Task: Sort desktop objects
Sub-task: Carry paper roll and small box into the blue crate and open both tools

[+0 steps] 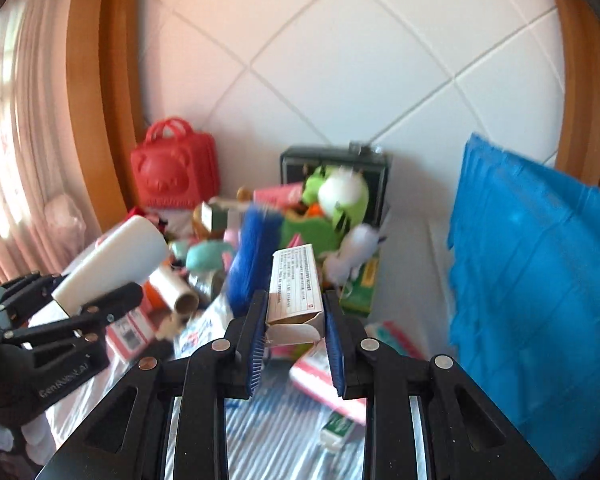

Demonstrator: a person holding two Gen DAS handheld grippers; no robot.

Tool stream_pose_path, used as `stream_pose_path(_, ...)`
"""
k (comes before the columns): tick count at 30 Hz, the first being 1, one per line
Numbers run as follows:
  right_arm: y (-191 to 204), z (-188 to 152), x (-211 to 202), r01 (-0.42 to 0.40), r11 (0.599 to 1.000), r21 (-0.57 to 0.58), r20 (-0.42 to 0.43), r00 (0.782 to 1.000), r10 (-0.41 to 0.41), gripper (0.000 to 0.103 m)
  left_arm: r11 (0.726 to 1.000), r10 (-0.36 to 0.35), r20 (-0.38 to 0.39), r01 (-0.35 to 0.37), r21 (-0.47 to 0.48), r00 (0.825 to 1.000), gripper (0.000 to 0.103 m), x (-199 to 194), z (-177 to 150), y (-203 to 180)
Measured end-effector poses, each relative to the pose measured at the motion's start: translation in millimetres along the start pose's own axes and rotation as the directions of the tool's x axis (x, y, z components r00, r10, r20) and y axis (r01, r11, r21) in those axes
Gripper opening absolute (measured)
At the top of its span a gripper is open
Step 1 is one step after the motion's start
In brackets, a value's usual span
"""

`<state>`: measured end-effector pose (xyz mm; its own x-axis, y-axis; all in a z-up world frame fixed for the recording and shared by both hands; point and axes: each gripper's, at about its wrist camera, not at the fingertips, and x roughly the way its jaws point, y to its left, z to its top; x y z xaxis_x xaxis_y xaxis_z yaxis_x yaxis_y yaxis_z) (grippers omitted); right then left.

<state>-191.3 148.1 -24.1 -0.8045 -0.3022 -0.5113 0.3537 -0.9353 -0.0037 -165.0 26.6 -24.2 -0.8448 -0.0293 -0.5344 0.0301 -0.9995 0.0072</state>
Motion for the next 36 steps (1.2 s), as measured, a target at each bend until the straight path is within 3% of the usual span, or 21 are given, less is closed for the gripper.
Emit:
stream_pose_path(8, -68.5, 31.1, -73.7, 0.126, 0.991, 0.038, 0.169, 0.977, -0.131, 0.027, 0.99, -0.125, 0.125, 0.116, 0.076, 0.984, 0.044, -24.0, 49.6, -86.9)
stream_pose_path(15, -149.5, 35.8, -124.4, 0.276, 0.955, 0.109, 0.227, 0.929, -0.294, 0.027, 0.963, -0.252, 0.148, 0.233, 0.135, 0.956, 0.044, -38.0, 89.7, -177.7)
stream_pose_path(20, -204.6, 32.9, -152.6, 0.362, 0.92, 0.147, 0.222, 0.895, -0.387, 0.027, 0.945, -0.304, 0.098, 0.287, 0.157, 0.948, 0.044, -38.1, 110.9, -239.4)
stream_pose_path(24, -243.7, 29.2, -160.5, 0.404, 0.899, 0.169, 0.193, 0.881, -0.432, 0.027, 0.929, -0.336, 0.038, 0.324, 0.177, 0.941, 0.044, -31.2, 122.7, -289.6)
stream_pose_path(30, -300.4, 24.1, -157.1, 0.442, 0.878, 0.185, 0.081, 0.883, -0.462, 0.027, 0.922, -0.323, -0.09, 0.334, 0.193, 0.942, 0.044, 6.5, 135.9, -343.1)
stream_pose_path(36, -344.0, 29.8, -142.4, 0.436, 0.881, 0.183, 0.016, 0.895, -0.446, 0.027, 0.923, -0.28, -0.182, 0.317, 0.219, 0.943, 0.044, 42.2, 142.8, -380.2)
